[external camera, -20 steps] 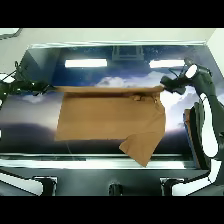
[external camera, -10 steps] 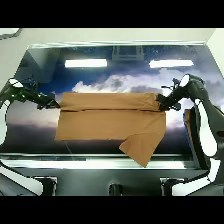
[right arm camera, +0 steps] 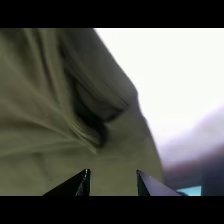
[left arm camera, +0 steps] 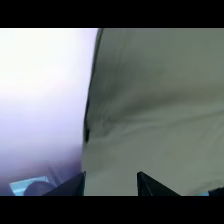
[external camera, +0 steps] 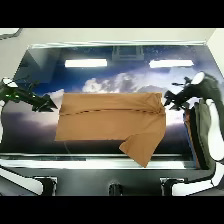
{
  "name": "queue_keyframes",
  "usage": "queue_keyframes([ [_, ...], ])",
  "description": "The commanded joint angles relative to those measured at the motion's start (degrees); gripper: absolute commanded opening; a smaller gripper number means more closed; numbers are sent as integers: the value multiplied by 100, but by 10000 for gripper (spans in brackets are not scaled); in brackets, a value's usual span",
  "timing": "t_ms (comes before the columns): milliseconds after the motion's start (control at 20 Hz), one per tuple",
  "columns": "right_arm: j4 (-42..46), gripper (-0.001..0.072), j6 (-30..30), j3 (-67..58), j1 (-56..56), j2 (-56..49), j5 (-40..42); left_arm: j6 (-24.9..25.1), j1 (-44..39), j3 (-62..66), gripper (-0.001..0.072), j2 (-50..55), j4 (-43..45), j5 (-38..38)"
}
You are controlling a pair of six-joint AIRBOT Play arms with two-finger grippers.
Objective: Fold the shirts.
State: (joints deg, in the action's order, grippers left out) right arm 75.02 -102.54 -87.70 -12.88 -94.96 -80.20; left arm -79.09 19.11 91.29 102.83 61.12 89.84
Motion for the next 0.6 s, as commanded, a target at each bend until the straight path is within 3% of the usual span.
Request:
queue_keyframes([
  [0, -22, 405, 581, 380, -448, 420, -988, 118, 254, -844, 409, -612, 522, 254],
  [250, -157, 434, 927, 2225, -393, 1180, -367, 588, 356, -4035, 407, -1932, 448, -1126],
  [550, -260, 435, 1150, 2452, -393, 1405, -459, 625, 332, -4419, 389, -1950, 155, -1648],
])
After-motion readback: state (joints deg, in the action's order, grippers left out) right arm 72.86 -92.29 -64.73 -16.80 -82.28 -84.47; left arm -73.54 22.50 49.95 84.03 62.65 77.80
